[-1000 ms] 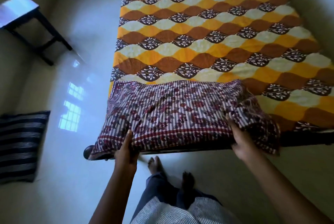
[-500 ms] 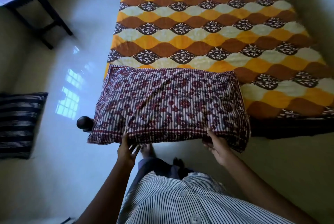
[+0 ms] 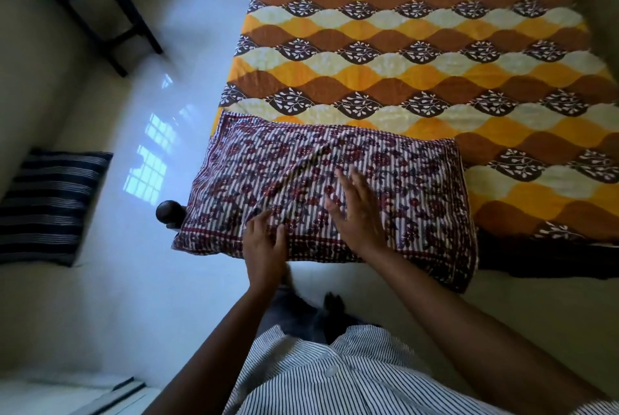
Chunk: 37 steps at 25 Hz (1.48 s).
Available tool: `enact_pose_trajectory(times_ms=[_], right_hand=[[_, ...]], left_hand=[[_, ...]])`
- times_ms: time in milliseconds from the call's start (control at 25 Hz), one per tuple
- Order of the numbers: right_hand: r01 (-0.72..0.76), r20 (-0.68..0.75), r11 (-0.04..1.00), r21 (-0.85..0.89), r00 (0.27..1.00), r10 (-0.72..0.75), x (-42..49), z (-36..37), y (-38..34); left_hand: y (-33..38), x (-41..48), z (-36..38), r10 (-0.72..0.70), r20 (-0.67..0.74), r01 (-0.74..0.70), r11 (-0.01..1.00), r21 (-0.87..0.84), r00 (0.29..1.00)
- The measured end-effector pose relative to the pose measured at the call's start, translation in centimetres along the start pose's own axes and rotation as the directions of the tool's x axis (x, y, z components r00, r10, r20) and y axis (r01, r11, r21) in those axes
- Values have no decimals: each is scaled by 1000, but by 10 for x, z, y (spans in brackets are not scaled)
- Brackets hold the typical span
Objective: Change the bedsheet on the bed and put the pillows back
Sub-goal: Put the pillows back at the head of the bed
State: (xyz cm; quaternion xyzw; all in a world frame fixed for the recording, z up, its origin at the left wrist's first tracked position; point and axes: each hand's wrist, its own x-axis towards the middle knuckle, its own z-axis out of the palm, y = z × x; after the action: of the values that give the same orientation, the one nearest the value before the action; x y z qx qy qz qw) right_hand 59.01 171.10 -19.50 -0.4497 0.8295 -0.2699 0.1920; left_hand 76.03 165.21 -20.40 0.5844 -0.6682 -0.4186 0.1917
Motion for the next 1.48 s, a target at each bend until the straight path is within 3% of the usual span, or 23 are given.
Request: enact_pose_trajectory(times_ms=[80,160,280,360,480,600,760,840,920,1040,1120,1320,1480], right_hand=[[5,70,991,-133,998,4,16,26,6],[26,204,958,-284,978,34,15,48,12],[26,236,914,-404,969,76,9,57,15],[-4,233,912,-411,966,109,12,60,7],[-68,197,924,-376,969,152,22,77,-17],[-69,239,930,-360,957,163,31,99,-57],[148,407,904,-400,913,30,36,129,-119],[181,465,966,-187,882,-75,38,142,-160],[181,449,982,49,875,-184,41,154,-202],[169,411,970,177,882,-229,52,181,-264],[128,515,974,184,832,-207,62,204,-312],[212,676,963,168,686,-269,98,260,-402],[166,701,970,176,671,-242,165,315,-463]], left_hand=[[-7,18,-7,196,9,-188,925,331,981],[-28,40,-18,185,127,-224,808,544,975],[-67,60,-30,64,299,-252,717,650,952],[-76,62,-31,69,307,-258,730,633,949],[-84,62,-41,62,170,-148,814,562,984],[-100,66,-70,-35,110,-14,908,418,993],[-113,69,-124,-24,105,13,995,103,994],[-122,73,-162,-45,48,45,999,2,998],[-132,81,-208,-167,49,172,976,-134,985],[-161,94,-281,-304,83,314,900,-301,949],[-188,103,-328,-364,65,362,862,-353,929],[-243,120,-396,-533,15,466,725,-506,846],[-294,179,-448,-606,-35,497,684,-534,795]])
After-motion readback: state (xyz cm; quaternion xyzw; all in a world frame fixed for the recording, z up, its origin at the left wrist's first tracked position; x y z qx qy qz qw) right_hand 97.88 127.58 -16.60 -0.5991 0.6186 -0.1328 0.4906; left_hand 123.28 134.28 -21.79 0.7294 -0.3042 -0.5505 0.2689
